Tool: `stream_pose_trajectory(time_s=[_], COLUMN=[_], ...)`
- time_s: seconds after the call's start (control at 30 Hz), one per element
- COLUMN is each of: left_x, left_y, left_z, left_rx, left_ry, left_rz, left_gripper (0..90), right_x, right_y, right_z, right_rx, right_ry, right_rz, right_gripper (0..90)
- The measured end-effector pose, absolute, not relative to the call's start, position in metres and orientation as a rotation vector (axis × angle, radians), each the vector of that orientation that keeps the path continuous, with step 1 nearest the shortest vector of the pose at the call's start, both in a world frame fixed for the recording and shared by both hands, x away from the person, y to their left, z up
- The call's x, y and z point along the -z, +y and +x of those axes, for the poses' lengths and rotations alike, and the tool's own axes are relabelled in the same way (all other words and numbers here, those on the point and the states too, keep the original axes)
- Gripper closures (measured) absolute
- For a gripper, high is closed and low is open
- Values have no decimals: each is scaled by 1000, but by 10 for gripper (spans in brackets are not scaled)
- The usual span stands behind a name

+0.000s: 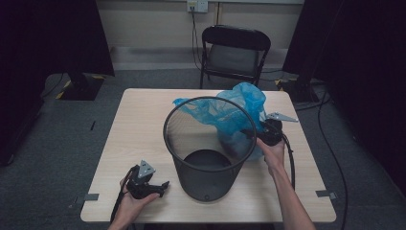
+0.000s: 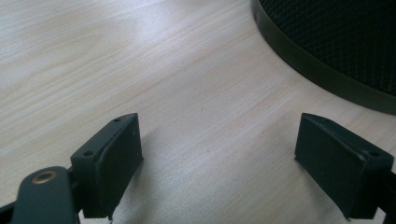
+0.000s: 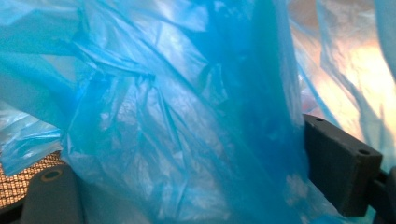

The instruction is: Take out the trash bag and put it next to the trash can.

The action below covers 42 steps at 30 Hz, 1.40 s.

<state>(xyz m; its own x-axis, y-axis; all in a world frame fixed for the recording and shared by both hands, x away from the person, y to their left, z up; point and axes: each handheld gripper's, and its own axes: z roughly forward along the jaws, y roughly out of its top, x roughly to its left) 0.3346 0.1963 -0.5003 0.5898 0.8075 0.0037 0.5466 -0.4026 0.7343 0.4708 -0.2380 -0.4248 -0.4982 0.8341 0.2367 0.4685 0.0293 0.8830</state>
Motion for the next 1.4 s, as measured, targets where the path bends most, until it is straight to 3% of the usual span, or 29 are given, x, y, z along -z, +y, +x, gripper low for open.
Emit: stream_pose_trajectory(time_s=[0.57,0.83,1.13,1.4], left_x=[500,500,500,500], left_y=[196,196,196,196], left_z=[335,335,335,335], left_rx=[-472,-473,-473,-473], left_ry=[1069,1069,1069,1070], left_rz=[2111,2111,2110,2110], left_gripper=[140,140,140,140], right_x=[384,409,408,434], right_y=[-250,-251,-272,-277], right_z=[453,449,413,392], right_rx=[-1489,-1301,-1365,-1233], right_ry=[1865,2038,1978,2095], right_rz=[1224,1273,1256,1281], right_gripper=[160,159,159,159])
